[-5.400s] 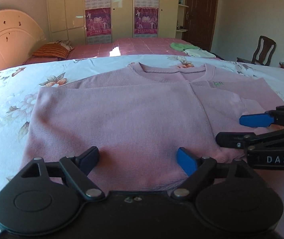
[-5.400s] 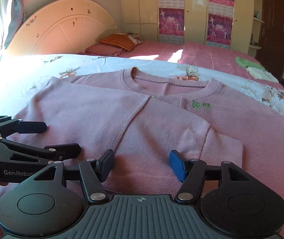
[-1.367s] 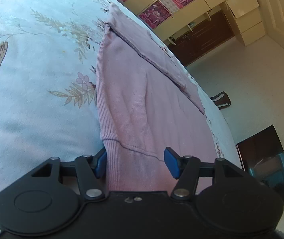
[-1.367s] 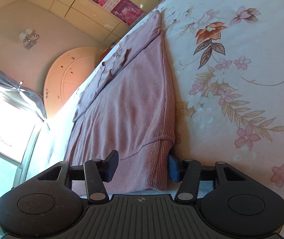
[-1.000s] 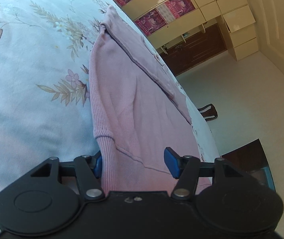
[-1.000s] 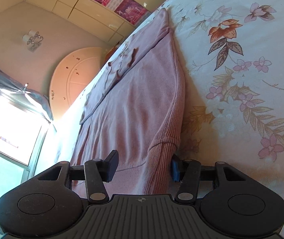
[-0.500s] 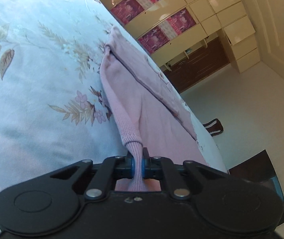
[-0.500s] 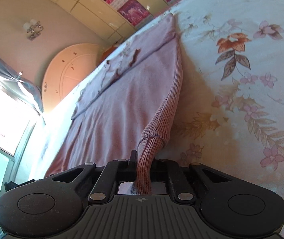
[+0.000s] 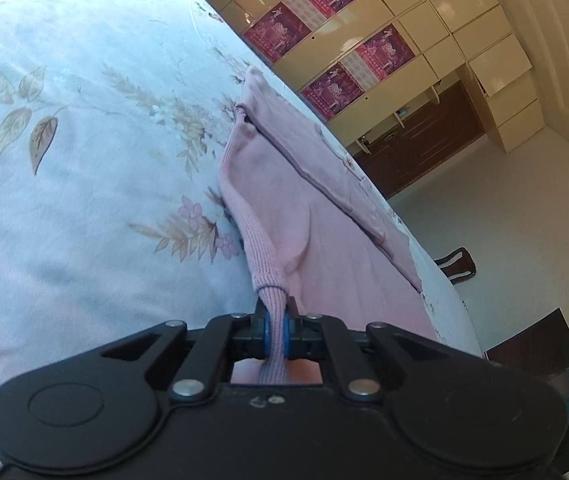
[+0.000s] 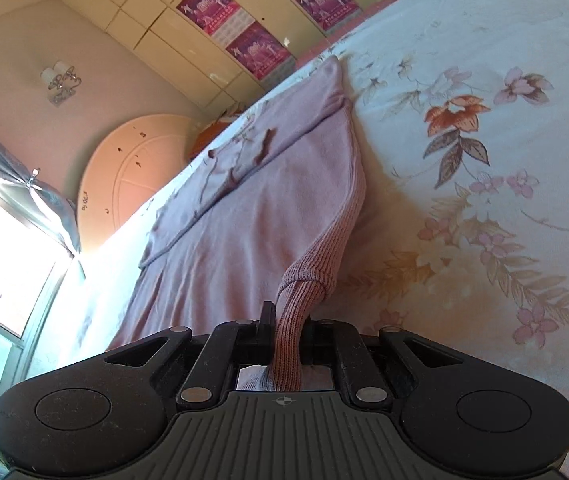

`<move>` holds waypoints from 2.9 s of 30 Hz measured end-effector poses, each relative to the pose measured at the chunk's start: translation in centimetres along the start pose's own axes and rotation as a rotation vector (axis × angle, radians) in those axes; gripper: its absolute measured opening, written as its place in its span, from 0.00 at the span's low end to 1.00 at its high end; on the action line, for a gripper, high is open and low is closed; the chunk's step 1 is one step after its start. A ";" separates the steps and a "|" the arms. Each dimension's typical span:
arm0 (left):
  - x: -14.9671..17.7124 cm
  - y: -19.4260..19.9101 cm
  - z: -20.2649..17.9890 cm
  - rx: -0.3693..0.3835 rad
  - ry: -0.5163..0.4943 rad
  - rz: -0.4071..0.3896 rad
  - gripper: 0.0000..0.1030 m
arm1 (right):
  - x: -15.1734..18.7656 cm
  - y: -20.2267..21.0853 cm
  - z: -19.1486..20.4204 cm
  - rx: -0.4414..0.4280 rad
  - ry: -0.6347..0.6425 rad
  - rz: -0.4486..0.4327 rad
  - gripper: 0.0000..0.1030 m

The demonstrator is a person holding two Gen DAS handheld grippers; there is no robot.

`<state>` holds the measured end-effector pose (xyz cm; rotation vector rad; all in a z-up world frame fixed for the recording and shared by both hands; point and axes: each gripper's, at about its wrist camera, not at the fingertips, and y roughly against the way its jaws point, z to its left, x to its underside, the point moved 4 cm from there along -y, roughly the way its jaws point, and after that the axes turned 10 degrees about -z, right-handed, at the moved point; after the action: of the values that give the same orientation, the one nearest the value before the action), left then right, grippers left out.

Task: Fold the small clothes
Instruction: 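Lift the hem with both tools and fold it up toward the collar, then release the hem and smooth the folded sweater with both open tools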

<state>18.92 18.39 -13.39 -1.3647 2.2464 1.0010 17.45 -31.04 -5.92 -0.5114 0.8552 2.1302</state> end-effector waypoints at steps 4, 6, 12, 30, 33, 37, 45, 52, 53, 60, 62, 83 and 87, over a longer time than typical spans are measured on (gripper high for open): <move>-3.8 -1.7 -2.4 0.033 -0.043 -0.035 0.05 | -3.2 -1.5 3.4 0.015 0.134 -0.025 0.08; -6.2 -2.6 -4.3 0.055 -0.068 -0.062 0.05 | -5.4 -2.4 5.0 0.020 0.167 -0.057 0.08; -12.9 -7.0 -8.9 0.092 -0.125 -0.136 0.05 | -13.4 -6.0 9.0 -0.019 0.207 -0.174 0.08; -19.7 -30.8 -4.6 -0.075 -0.145 0.031 0.05 | -22.0 -30.0 -2.2 0.077 0.005 -0.035 0.08; -19.7 -31.9 -4.2 -0.067 -0.170 0.008 0.13 | -22.3 -31.4 -2.9 0.068 0.056 -0.057 0.09; -19.8 -31.9 -5.5 -0.055 -0.280 -0.034 0.34 | -22.5 -31.5 -2.3 0.086 0.116 -0.102 0.47; -22.0 -30.6 -5.3 -0.033 -0.330 -0.118 0.74 | -24.5 -30.0 -1.8 0.053 0.213 -0.157 0.68; -20.7 -34.6 -7.9 -0.077 -0.800 0.057 0.64 | -22.0 -34.6 -0.6 0.156 0.546 -0.019 0.58; -20.4 -35.0 -8.4 -0.068 -0.851 0.065 0.64 | -21.6 -35.3 -0.6 0.174 0.584 -0.005 0.58; -17.8 -36.7 -9.1 -0.079 -1.018 0.099 0.03 | -19.5 -38.0 -0.9 0.219 0.748 0.037 0.09; -19.5 -34.2 -8.7 -0.020 -0.895 -0.079 0.03 | -20.2 -36.1 -0.5 0.197 0.734 -0.087 0.09; -20.9 -36.9 -5.0 -0.211 -0.671 0.003 0.07 | -20.7 -37.6 -3.8 0.296 0.545 -0.080 0.09; -21.2 -36.0 -5.3 -0.194 -0.674 -0.009 0.63 | -21.0 -37.3 -3.8 0.301 0.541 -0.076 0.28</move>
<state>60.98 17.51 -11.39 -0.9053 1.6688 1.4413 59.87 -26.62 -11.26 -0.9616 1.4019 1.7675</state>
